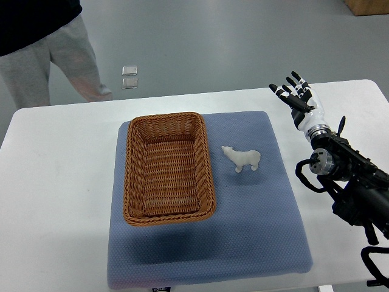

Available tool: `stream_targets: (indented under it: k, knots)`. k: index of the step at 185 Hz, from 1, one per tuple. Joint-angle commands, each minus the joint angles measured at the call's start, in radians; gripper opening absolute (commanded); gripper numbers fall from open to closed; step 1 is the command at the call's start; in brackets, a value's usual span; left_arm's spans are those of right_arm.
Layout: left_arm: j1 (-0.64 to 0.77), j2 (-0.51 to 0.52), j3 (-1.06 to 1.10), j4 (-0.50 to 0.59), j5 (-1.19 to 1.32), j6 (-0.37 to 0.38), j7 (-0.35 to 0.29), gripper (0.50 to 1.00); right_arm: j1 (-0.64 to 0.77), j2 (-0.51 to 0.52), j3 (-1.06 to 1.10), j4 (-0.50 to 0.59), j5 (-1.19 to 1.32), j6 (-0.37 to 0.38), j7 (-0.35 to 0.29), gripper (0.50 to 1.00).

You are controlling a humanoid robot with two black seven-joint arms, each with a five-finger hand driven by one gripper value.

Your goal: Place white bear in brown basket with right hand

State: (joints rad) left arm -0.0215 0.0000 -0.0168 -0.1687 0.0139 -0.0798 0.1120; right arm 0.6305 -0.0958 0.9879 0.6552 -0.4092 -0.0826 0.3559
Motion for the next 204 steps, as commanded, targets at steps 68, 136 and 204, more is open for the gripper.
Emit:
stream_targets:
  k: [68,136,204]
  knots:
    - [-0.003,0.000,-0.003,0.002,-0.002,0.011,0.000,1.000,0.000,-0.002,0.000,0.000,0.000,0.000,0.000,0.924]
    - [-0.003,0.000,-0.005,0.002,-0.002,0.011,0.000,1.000,0.002,-0.002,0.000,0.000,0.001,0.000,0.000,0.924]
    - [-0.003,0.000,-0.003,0.000,-0.002,0.011,0.000,1.000,0.002,-0.007,-0.002,-0.020,0.000,0.001,0.000,0.924]
